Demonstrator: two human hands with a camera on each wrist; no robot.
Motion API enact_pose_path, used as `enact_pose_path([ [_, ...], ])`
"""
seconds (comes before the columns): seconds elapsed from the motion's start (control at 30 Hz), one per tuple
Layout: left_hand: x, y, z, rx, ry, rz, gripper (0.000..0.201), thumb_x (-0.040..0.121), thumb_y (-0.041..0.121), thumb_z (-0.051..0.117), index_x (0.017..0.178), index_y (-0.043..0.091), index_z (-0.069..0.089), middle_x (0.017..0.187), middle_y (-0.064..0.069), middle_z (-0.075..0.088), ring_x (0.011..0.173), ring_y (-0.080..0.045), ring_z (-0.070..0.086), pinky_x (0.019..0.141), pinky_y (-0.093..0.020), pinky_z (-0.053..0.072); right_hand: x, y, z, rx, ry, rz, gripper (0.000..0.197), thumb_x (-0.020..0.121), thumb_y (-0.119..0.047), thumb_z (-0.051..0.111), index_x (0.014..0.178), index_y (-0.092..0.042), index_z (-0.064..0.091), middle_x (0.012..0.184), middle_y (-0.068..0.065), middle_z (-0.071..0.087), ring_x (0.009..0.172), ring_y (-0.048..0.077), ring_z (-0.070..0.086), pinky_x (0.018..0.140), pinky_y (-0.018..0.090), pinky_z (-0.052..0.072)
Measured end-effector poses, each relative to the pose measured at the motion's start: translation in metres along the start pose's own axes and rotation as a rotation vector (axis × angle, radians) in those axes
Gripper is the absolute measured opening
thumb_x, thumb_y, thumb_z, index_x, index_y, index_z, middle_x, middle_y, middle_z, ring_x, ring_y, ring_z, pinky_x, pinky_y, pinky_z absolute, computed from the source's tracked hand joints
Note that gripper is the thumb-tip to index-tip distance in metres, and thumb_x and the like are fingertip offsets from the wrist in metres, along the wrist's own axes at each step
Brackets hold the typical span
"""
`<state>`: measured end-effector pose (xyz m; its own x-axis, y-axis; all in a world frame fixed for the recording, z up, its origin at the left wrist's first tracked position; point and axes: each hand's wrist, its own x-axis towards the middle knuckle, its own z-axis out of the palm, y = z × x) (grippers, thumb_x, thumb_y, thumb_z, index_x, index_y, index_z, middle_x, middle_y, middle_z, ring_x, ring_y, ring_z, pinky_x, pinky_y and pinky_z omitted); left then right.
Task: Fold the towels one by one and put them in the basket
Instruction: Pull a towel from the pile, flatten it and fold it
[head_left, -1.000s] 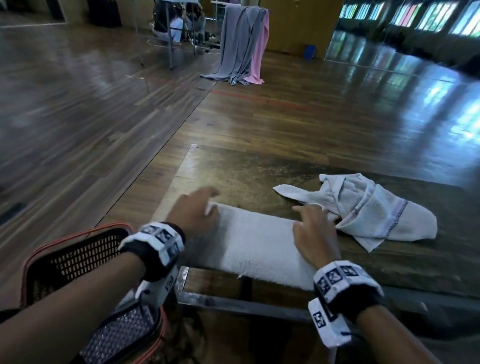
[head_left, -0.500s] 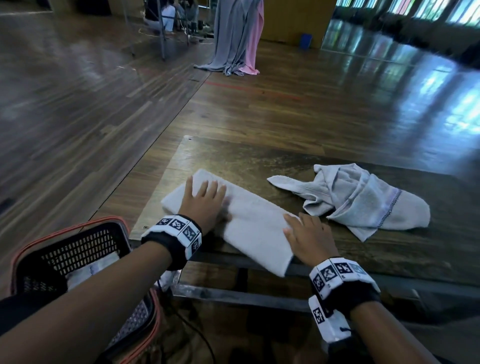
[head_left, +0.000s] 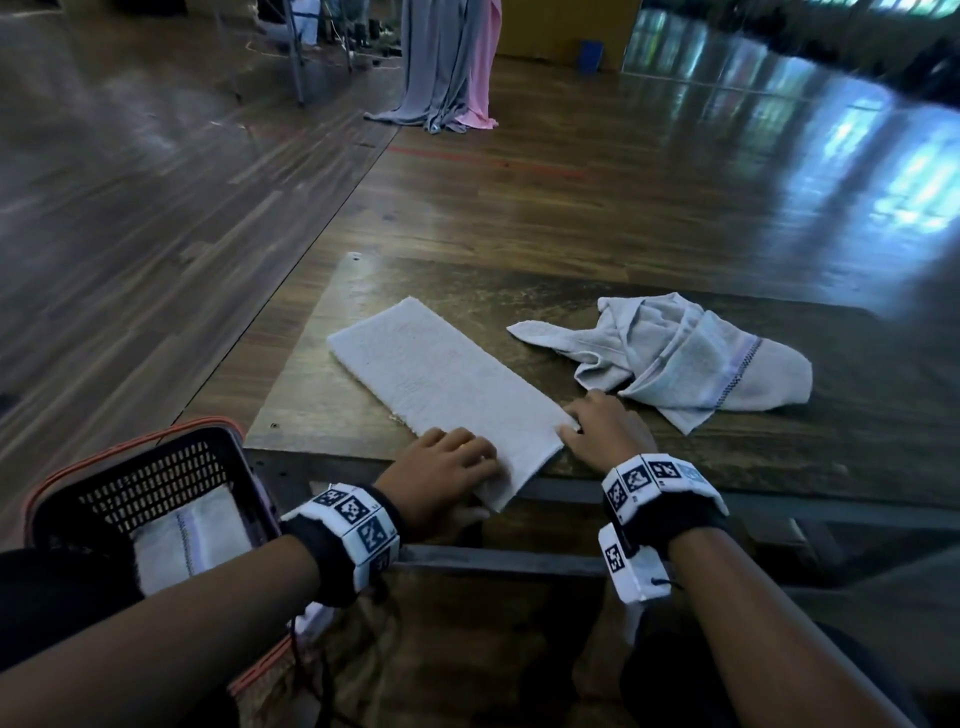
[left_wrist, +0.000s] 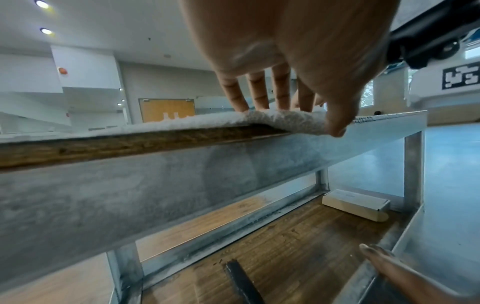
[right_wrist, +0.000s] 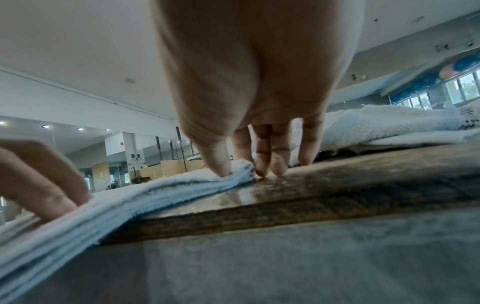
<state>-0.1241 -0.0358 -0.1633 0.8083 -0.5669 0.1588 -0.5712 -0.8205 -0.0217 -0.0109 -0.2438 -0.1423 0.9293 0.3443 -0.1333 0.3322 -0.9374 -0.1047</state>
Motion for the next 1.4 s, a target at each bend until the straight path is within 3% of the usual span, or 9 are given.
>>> enact_pose_path([
  [0.17, 0.006, 0.004, -0.003, -0.031, 0.056, -0.034, 0.035, 0.068, 0.033, 0.073, 0.101, 0.024, 0.063, 0.102, 0.0, 0.066, 0.087, -0.022, 0.063, 0.069, -0.029, 0.051, 0.0, 0.003, -0.001, 0.202, 0.012, 0.042, 0.021, 0.087, -0.032, 0.055, 0.1, -0.017, 0.061, 0.116, 0.006, 0.054, 0.108, 0.025, 0.053, 0.088, 0.04, 0.045],
  [0.3, 0.008, 0.005, -0.021, -0.295, 0.206, -0.11, 0.018, 0.08, 0.027, 0.068, 0.095, 0.016, 0.069, 0.089, -0.002, 0.07, 0.08, -0.024, 0.065, 0.067, -0.031, 0.049, -0.006, 0.012, -0.008, 0.489, -0.027, 0.035, 0.013, 0.085, -0.028, 0.061, 0.094, -0.019, 0.057, 0.102, 0.002, 0.061, 0.089, 0.015, 0.054, 0.076, 0.029, 0.041],
  [0.43, 0.015, 0.016, -0.045, -0.462, 0.394, -0.152, 0.015, 0.081, 0.023, 0.067, 0.091, 0.011, 0.068, 0.085, -0.002, 0.068, 0.075, -0.015, 0.061, 0.067, -0.029, 0.049, -0.027, 0.028, -0.031, 0.803, -0.029, -0.037, 0.023, 0.088, -0.022, 0.06, 0.11, -0.022, 0.055, 0.09, 0.006, 0.062, 0.077, 0.016, 0.059, 0.068, 0.028, 0.044],
  [0.53, 0.02, 0.023, -0.067, -0.669, 0.532, -0.218, 0.013, 0.083, 0.025, 0.065, 0.091, 0.015, 0.067, 0.083, 0.004, 0.066, 0.073, -0.003, 0.056, 0.065, -0.015, 0.044, -0.05, 0.047, -0.052, 1.107, 0.03, -0.14, 0.015, 0.088, -0.018, 0.059, 0.101, -0.025, 0.063, 0.093, 0.005, 0.067, 0.081, 0.018, 0.064, 0.073, 0.027, 0.053],
  [0.67, 0.016, 0.031, -0.078, -0.925, 0.609, -0.393, 0.006, 0.084, 0.018, 0.066, 0.09, 0.019, 0.064, 0.074, 0.011, 0.063, 0.066, -0.002, 0.057, 0.059, -0.015, 0.045, -0.074, 0.066, -0.064, 1.458, -0.039, -0.251, 0.024, 0.074, -0.022, 0.068, 0.098, -0.019, 0.07, 0.101, 0.003, 0.07, 0.09, 0.016, 0.065, 0.076, 0.023, 0.056],
  [0.77, 0.012, 0.031, -0.07, -1.005, 0.594, -0.488, 0.004, 0.086, 0.015, 0.064, 0.085, 0.018, 0.062, 0.067, 0.011, 0.059, 0.061, 0.0, 0.053, 0.056, -0.012, 0.04, -0.073, 0.062, -0.06, 1.407, -0.021, -0.269, 0.03, 0.073, -0.012, 0.068, 0.102, -0.015, 0.069, 0.101, 0.006, 0.071, 0.093, 0.015, 0.066, 0.08, 0.02, 0.054],
  [0.93, 0.004, 0.015, -0.049, -1.021, 0.565, -0.644, 0.005, 0.087, 0.018, 0.061, 0.089, 0.013, 0.062, 0.078, -0.01, 0.068, 0.071, -0.023, 0.063, 0.063, -0.034, 0.05, -0.043, 0.038, -0.057, 1.117, 0.125, -0.164, 0.014, 0.084, -0.017, 0.064, 0.098, -0.02, 0.067, 0.095, -0.002, 0.07, 0.087, 0.004, 0.065, 0.072, 0.012, 0.051],
  [1.17, 0.013, -0.03, -0.026, -0.88, 0.469, -0.785, 0.015, 0.08, 0.03, 0.069, 0.081, 0.018, 0.061, 0.07, 0.002, 0.067, 0.061, -0.007, 0.06, 0.055, -0.012, 0.043, 0.021, -0.006, -0.033, 0.862, 0.183, -0.008, 0.009, 0.086, -0.028, 0.063, 0.091, -0.021, 0.062, 0.084, -0.008, 0.063, 0.078, 0.006, 0.058, 0.066, 0.019, 0.043],
  [1.4, 0.027, -0.073, -0.009, -0.722, 0.359, -0.874, 0.018, 0.087, 0.034, 0.058, 0.085, 0.016, 0.06, 0.081, -0.002, 0.066, 0.078, -0.02, 0.062, 0.072, -0.032, 0.05, 0.058, -0.019, -0.02, 0.673, 0.236, 0.112, 0.018, 0.089, -0.031, 0.058, 0.091, -0.015, 0.064, 0.084, -0.004, 0.061, 0.078, 0.012, 0.054, 0.06, 0.021, 0.035],
])
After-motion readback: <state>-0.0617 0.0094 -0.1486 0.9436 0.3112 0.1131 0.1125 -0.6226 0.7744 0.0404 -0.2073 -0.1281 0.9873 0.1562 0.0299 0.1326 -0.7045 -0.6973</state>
